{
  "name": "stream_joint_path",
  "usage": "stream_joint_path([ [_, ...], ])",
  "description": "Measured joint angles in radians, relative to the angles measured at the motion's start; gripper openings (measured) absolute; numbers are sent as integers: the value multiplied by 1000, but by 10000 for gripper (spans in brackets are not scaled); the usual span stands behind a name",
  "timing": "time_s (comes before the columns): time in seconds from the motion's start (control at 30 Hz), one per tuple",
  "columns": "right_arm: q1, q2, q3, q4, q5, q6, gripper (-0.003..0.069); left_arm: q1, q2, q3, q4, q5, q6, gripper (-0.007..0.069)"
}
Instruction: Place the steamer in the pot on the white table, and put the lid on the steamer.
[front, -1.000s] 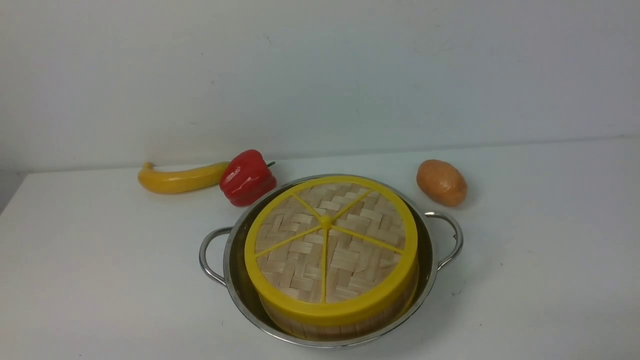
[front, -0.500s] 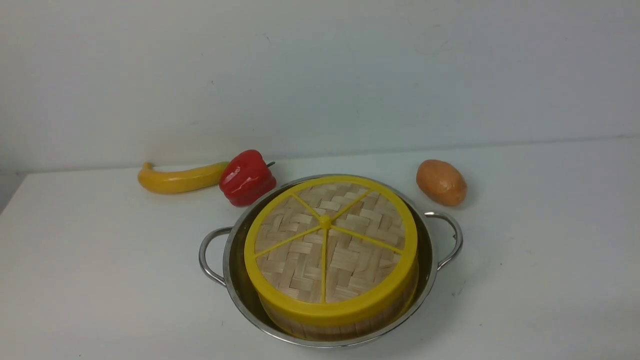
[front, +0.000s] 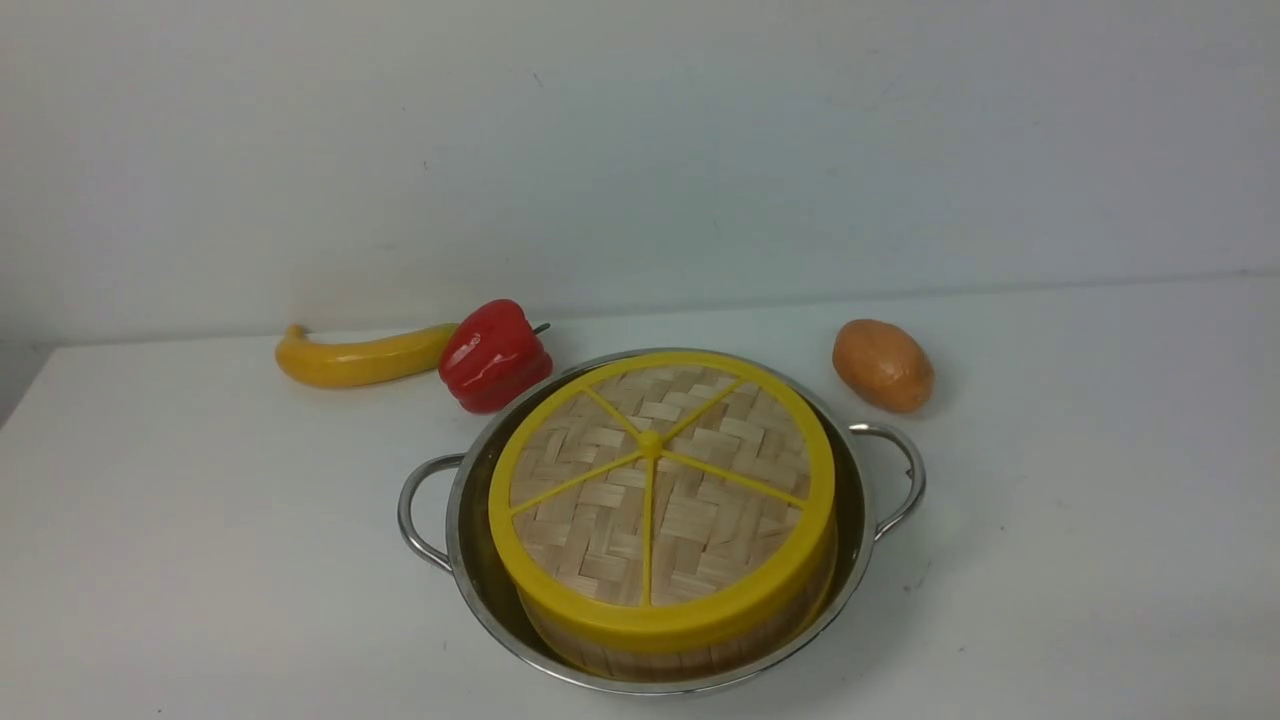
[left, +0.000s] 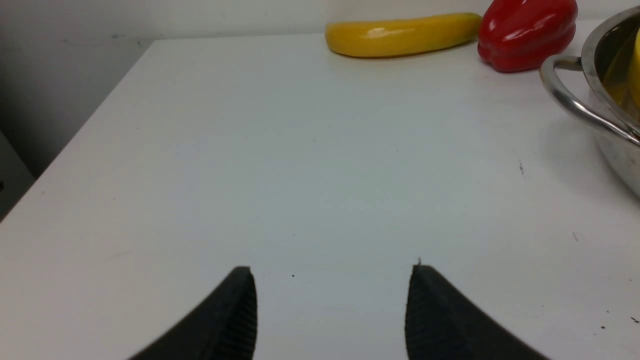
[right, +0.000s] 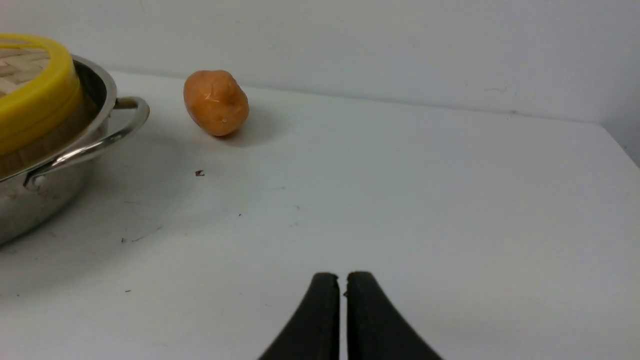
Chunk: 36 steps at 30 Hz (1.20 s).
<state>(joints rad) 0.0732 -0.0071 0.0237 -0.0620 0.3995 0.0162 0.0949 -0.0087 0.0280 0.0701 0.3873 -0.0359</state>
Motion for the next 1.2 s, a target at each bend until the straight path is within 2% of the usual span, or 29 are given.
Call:
stream_joint_path([
  [1.2, 0, 0, 0, 1, 0, -2, 45, 0, 0, 0, 0, 0, 0, 379],
])
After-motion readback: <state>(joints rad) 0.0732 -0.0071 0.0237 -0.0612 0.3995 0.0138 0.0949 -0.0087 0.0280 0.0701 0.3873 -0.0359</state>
